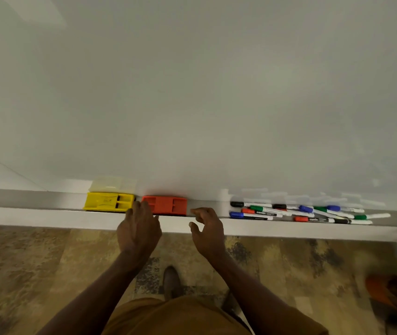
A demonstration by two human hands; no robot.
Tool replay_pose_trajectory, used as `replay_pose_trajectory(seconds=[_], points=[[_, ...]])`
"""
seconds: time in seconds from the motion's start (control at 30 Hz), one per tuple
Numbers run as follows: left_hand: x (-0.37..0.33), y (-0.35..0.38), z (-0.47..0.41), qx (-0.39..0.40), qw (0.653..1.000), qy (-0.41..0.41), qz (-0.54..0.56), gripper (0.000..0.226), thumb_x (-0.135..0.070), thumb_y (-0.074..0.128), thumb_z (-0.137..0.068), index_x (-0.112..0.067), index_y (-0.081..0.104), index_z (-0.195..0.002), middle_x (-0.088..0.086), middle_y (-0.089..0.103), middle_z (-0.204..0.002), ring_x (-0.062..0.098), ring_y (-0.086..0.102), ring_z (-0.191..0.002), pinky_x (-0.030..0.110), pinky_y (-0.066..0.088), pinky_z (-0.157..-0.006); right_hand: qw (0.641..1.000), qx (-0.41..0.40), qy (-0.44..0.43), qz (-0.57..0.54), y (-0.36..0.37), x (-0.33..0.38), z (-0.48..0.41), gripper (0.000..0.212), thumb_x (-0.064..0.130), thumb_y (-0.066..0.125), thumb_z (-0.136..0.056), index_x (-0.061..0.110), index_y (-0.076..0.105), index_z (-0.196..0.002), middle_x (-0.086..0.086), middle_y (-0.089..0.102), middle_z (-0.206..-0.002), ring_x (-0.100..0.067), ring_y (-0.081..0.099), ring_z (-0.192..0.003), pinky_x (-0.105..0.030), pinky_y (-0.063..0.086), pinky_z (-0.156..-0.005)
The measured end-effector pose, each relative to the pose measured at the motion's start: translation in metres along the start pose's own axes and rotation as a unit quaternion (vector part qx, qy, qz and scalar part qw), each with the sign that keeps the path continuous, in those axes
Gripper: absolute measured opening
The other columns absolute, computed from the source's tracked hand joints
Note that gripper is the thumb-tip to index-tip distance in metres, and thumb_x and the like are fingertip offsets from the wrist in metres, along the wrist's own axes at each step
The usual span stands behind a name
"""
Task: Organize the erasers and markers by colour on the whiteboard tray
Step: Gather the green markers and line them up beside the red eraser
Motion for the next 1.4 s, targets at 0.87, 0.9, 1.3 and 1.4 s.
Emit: replay_pose_trajectory(seconds=[0.87,0.9,1.3,1.4], points=[[-0.241,0.075,0.022,0.080,0.959,0.272,0.006,0.028,-0.019,0.068,-0.098,-0.013,0.067,-0.125,0.006,0.073,-0.122,0.028,0.068,-0.108,0.042,0.058,-0.081,0.977,-0.155,0.062,0.132,-0.226,-0.135,0.003,0.017,0.009,0.076,-0.089,0.022,0.076,-0.101,0.004,0.072,-0.104,-0.009,0.065,-0.089,-0.030,0.060,-0.070],[-0.243,0.079,0.021,0.076,0.962,0.261,0.005,0.030,-0.019,0.070,-0.096,-0.013,0.067,-0.125,0.006,0.072,-0.123,0.028,0.068,-0.109,0.043,0.059,-0.081,0.976,-0.137,0.051,0.160,-0.227,-0.140,0.000,0.021,0.008,0.075,-0.089,0.021,0.075,-0.105,0.003,0.070,-0.107,-0.012,0.064,-0.092,-0.030,0.059,-0.070],[-0.250,0.104,0.013,0.085,0.971,0.204,0.088,0.034,-0.019,0.077,-0.093,-0.014,0.069,-0.126,0.006,0.067,-0.126,0.028,0.060,-0.121,0.047,0.060,-0.091,0.946,-0.005,-0.101,0.307,-0.222,-0.157,-0.032,0.033,0.007,0.078,-0.084,0.016,0.070,-0.115,-0.003,0.064,-0.116,-0.024,0.056,-0.113,-0.037,0.062,-0.069],[-0.252,0.109,0.014,0.073,0.971,0.191,0.120,0.030,-0.011,0.080,-0.090,-0.009,0.073,-0.119,0.010,0.069,-0.119,0.030,0.064,-0.112,0.043,0.059,-0.092,0.942,0.010,-0.116,0.314,-0.223,-0.160,-0.033,0.035,0.009,0.077,-0.085,0.016,0.069,-0.118,-0.003,0.063,-0.117,-0.024,0.055,-0.115,-0.039,0.062,-0.070]])
Point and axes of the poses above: each hand's wrist, its own z-axis away from the middle knuckle, its own y-axis out of the palm, x = y × z, the point moved 7 cm from there along -z, towards the middle knuckle
